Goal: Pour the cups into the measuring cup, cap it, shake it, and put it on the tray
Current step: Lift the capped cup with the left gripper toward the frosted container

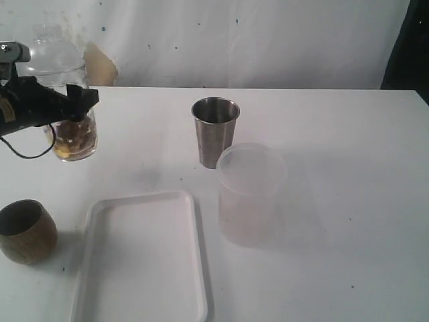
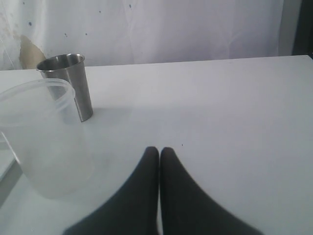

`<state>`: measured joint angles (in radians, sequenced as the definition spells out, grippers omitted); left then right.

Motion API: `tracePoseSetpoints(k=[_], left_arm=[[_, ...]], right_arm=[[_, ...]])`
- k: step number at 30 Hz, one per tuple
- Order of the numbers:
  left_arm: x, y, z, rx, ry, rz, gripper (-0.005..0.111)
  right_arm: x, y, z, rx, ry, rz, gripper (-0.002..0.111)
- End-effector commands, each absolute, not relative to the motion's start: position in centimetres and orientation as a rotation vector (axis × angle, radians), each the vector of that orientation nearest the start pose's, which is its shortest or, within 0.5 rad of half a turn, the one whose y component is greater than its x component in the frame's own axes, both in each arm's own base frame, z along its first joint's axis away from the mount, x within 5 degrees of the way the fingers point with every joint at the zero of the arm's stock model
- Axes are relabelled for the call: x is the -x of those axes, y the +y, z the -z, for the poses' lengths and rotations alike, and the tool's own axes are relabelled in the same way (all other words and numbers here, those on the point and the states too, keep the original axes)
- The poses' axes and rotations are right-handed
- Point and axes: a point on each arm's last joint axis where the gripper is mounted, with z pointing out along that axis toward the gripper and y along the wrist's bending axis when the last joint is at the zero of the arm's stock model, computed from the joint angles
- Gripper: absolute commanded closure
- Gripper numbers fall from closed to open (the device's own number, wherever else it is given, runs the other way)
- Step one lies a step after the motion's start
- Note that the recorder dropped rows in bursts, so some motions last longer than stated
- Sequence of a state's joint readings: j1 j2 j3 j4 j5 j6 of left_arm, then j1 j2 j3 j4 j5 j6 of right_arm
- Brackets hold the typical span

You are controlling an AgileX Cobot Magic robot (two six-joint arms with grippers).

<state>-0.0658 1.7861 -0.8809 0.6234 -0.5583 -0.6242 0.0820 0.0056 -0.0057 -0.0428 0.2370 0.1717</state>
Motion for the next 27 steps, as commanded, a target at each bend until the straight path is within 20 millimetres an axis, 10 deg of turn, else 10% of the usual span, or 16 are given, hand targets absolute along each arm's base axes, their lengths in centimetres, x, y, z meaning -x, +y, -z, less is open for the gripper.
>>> tracePoseSetpoints(k=[1, 7, 27], left_arm=[[-33.6, -9.4, -21.1, -0.842, 1.567, 0.607, 0.107], [-35.6, -7.4, -21.4, -0.368, 1.703, 0.561, 0.107], [-33.2, -12.8, -22.3, -1.056, 1.776, 0.060, 0.107]], right_arm=[[-5.5, 0.4, -19.2, -0.042, 1.724, -0.151, 0.108], [-5.5, 0.4, -19.2, -0.042, 1.724, -0.151, 0.108], [-5.5, 0.4, -19.2, -0.042, 1.724, -0.151, 0.108]])
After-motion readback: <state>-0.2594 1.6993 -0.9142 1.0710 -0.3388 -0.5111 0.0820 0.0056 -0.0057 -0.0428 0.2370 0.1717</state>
